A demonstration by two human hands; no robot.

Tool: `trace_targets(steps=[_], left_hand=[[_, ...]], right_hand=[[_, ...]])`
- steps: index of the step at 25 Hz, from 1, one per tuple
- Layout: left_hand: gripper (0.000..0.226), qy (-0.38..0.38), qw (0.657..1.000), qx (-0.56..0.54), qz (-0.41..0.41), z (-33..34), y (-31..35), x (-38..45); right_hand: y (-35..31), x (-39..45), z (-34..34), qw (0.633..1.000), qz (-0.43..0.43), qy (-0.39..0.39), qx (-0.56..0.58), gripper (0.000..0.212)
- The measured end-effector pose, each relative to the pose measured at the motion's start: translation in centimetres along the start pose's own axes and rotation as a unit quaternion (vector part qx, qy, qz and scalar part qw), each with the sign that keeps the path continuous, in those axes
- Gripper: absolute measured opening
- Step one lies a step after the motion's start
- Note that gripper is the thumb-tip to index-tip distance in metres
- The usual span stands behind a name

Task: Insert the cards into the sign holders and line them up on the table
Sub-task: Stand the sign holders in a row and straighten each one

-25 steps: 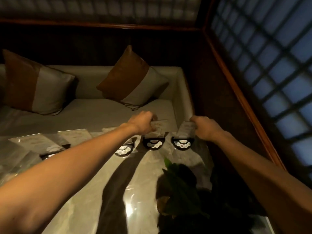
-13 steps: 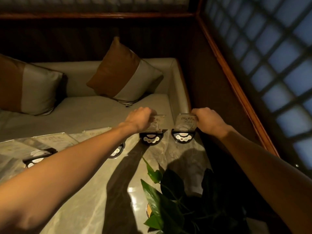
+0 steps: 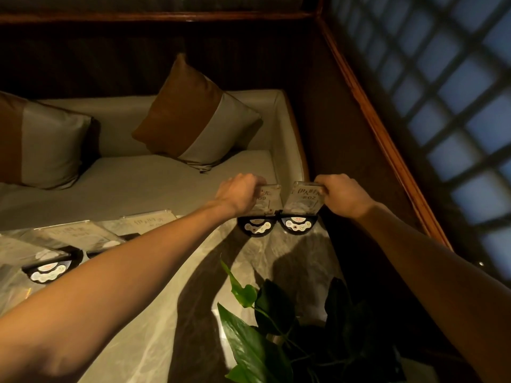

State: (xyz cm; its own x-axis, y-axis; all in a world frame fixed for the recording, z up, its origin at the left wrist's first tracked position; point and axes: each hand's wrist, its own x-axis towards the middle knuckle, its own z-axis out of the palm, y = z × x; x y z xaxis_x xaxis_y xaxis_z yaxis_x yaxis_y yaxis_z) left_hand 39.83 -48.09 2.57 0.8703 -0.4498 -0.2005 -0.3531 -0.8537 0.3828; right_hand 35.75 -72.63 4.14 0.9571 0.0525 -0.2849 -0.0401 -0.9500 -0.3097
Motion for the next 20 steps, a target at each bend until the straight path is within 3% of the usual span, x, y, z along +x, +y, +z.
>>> trace_targets(steps=[20], left_hand=[[0.031, 0.04, 0.998, -0.043, -0.011, 1.8, -0.5, 0.0]], right_hand=[[1.1, -0.4, 0.0, 0.999, -0.003, -0.019, 0.029, 0.022]])
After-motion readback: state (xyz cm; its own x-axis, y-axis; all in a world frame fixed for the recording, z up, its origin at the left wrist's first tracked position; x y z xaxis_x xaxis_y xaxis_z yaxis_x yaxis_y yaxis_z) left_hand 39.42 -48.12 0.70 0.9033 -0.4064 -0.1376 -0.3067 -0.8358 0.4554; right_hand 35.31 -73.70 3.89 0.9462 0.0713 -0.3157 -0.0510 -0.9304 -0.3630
